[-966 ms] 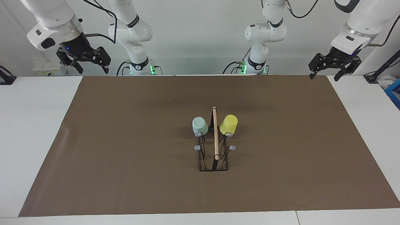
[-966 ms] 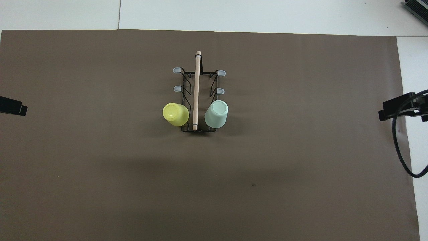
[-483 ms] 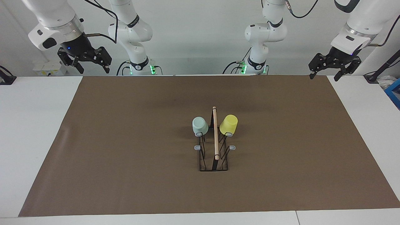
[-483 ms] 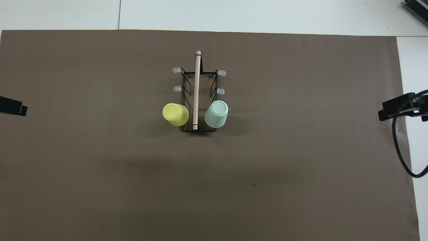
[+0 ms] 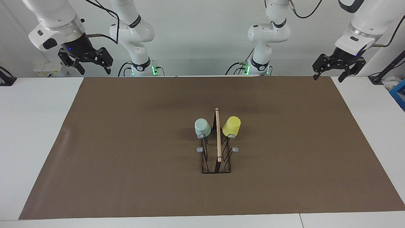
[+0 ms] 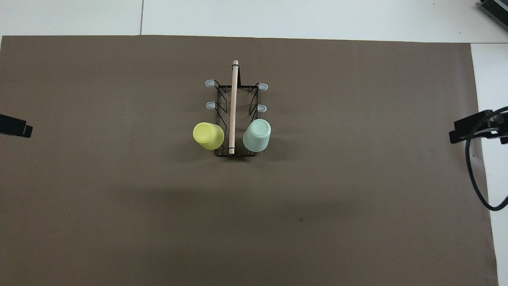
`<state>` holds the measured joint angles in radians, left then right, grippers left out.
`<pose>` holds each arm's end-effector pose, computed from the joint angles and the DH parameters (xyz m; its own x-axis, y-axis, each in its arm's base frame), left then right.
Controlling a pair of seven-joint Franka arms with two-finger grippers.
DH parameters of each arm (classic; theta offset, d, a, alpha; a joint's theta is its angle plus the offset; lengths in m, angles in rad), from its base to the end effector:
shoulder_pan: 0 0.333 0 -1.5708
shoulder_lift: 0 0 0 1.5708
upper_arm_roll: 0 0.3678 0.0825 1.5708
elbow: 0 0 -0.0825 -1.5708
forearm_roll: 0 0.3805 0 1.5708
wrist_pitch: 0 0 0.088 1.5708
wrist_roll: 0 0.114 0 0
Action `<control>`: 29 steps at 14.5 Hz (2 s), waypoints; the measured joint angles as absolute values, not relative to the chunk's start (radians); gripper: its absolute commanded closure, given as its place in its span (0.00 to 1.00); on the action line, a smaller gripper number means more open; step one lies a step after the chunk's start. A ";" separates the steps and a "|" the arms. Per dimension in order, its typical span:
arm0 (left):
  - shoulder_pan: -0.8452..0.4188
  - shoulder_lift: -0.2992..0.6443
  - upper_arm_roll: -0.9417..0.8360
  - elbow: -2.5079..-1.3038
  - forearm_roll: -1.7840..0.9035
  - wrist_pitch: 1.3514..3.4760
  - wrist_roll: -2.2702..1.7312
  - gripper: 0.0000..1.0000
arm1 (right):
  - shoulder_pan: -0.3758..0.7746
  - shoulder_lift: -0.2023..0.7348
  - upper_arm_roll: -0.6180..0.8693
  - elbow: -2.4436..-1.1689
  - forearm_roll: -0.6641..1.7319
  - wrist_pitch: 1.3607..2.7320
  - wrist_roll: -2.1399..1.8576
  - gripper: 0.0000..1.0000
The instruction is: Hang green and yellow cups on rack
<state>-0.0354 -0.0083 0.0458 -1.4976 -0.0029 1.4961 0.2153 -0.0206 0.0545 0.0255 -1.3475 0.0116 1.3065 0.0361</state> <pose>0.5407 0.0054 0.7013 0.9790 -0.2037 0.0073 -0.2037 -0.9790 0.0017 0.5404 0.0036 0.7192 0.9950 -0.0281 -0.0957 -0.0291 -0.9995 -0.0094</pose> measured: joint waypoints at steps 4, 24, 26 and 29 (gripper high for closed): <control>-0.035 -0.008 0.046 -1.498 -0.003 1.496 0.215 0.00 | -0.020 0.055 0.026 -1.349 0.012 1.321 0.036 0.00; -0.035 -0.008 0.046 -1.498 -0.003 1.496 0.215 0.00 | -0.045 0.061 0.024 -1.560 0.037 1.588 0.036 0.00; -0.035 -0.008 0.046 -1.498 -0.003 1.496 0.215 0.00 | -0.045 0.060 0.024 -1.560 0.032 1.566 0.036 0.00; -0.035 -0.008 0.046 -1.498 -0.003 1.496 0.215 0.00 | -0.045 0.060 0.026 -1.561 0.013 1.545 0.036 0.00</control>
<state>-0.0354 -0.0083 0.0458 -1.4977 -0.0029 1.4961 0.2153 -0.0448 0.0599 0.0258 -1.5607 0.0127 1.5447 0.0360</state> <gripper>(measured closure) 0.000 0.000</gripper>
